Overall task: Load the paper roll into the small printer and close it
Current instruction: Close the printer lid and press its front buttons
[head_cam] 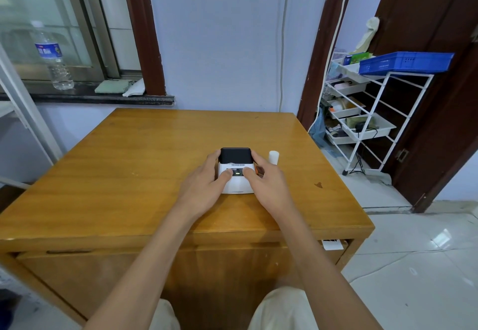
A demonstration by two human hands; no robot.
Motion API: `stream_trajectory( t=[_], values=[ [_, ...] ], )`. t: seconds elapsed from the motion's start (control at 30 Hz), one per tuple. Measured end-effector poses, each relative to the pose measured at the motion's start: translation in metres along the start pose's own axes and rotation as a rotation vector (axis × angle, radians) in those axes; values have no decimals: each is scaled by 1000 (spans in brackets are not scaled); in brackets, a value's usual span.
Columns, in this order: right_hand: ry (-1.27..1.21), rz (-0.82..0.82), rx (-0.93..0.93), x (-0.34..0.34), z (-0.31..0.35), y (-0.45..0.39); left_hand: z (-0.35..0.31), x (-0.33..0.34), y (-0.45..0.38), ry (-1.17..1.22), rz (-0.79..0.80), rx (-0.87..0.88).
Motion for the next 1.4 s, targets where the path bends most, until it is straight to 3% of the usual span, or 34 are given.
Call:
stream_trajectory(
  t=[1.4],
  values=[
    [-16,-29,2,-2,5,5,-1,-2,3,25,5,1]
  ],
)
Point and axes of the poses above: each hand's wrist, its own y-axis away from the middle knuckle, its own x-axis out of the palm, z = x × y, the point moved 9 cm from there along -y, towards the middle knuckle, and after that the axes turned 12 degrees about -x, right-handed, at the moved point
